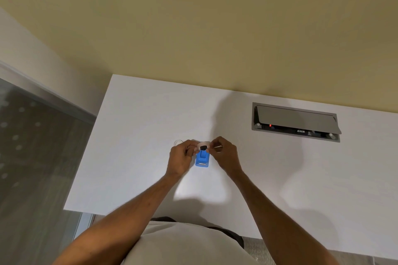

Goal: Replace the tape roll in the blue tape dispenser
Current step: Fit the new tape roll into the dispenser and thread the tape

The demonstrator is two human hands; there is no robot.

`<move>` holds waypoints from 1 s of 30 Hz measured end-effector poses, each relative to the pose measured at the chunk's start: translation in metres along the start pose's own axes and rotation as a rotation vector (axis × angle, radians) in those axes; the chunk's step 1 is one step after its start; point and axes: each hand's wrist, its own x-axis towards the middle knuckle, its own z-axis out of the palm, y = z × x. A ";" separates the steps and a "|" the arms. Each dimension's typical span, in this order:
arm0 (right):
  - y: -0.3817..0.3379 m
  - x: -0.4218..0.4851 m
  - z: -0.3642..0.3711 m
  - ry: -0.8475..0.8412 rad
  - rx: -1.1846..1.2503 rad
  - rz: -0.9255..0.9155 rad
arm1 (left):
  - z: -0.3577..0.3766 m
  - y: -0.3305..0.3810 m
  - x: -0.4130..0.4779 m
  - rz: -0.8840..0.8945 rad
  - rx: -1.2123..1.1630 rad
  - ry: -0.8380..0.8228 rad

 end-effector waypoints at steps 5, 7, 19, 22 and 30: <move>-0.003 -0.003 0.004 -0.032 0.008 -0.017 | 0.006 -0.005 -0.004 -0.032 -0.008 0.019; -0.004 -0.003 0.007 -0.032 -0.001 -0.032 | 0.007 -0.008 -0.007 -0.035 -0.008 0.033; -0.003 0.009 0.007 -0.146 -0.323 -0.219 | 0.004 -0.007 -0.009 -0.049 0.180 -0.011; 0.000 0.011 0.006 -0.171 -0.422 -0.242 | 0.002 -0.008 -0.002 -0.004 0.221 -0.196; 0.007 0.012 0.010 -0.137 -0.572 -0.258 | 0.005 -0.010 0.007 0.096 0.347 -0.365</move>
